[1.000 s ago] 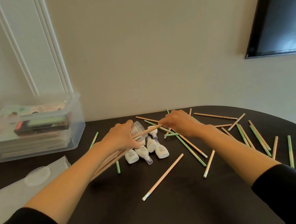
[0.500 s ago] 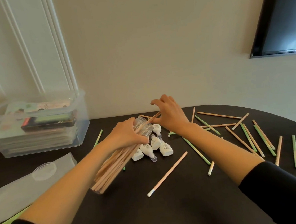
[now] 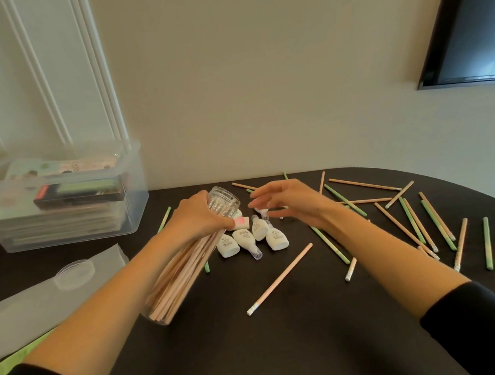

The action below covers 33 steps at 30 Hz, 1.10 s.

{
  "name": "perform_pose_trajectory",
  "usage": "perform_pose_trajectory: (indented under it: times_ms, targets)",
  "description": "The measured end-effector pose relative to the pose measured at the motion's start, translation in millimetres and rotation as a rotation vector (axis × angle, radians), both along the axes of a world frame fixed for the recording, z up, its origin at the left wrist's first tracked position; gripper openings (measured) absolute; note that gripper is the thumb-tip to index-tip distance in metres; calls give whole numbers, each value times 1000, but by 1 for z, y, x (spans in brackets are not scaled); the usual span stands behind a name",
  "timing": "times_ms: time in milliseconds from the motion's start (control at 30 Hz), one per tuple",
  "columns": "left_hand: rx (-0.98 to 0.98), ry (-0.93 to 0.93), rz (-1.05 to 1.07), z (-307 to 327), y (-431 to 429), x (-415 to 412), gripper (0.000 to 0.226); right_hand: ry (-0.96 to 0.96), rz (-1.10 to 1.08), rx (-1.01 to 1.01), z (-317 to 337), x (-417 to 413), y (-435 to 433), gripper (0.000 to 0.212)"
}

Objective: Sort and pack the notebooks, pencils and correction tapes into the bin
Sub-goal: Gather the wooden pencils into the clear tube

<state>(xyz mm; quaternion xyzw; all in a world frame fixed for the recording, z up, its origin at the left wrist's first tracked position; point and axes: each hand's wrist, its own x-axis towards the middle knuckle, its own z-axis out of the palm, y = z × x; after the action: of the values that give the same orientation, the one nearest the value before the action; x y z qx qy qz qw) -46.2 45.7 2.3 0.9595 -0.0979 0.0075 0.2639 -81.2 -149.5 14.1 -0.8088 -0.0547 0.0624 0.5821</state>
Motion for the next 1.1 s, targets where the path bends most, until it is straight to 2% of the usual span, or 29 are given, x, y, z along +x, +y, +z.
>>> perform_pose_trajectory:
  times_ms: [67, 133, 200, 233, 400, 500, 667, 800, 1000, 1100]
  targets:
    - [10, 16, -6, -2, -2, -3, 47, -35, 15, -247, -2, -4, -17, 26]
    - [37, 19, -25, -2, -2, -4, 51, 21, 162, -608, -11, -8, -27, 25]
    - [78, 38, -40, -7, -10, -7, 67, 86, 252, -908, -33, -16, -35, 28]
    - [99, 47, -41, -10, -13, -8, 74, 66, 247, -976, -45, -20, -36, 30]
    - [130, 77, -36, -13, -25, -12, 78, -108, 178, -1002, -65, -25, -30, 11]
    - [144, 45, -30, -14, -29, -12, 74, -169, 193, -1044, -64, -26, -28, 13]
    - [133, 35, 2, -13, -34, -12, 65, -321, -106, -986, -45, -23, -60, 12]
    - [158, 15, -30, -11, -48, -16, 57, -217, -227, -1133, -38, -27, -114, 15]
    - [182, 12, -125, -11, -75, -22, 53, -12, -150, -1210, -63, -45, -155, 33]
    - [169, -3, -161, -10, -83, -25, 49, -58, -94, -1282, -71, -45, -155, 20]
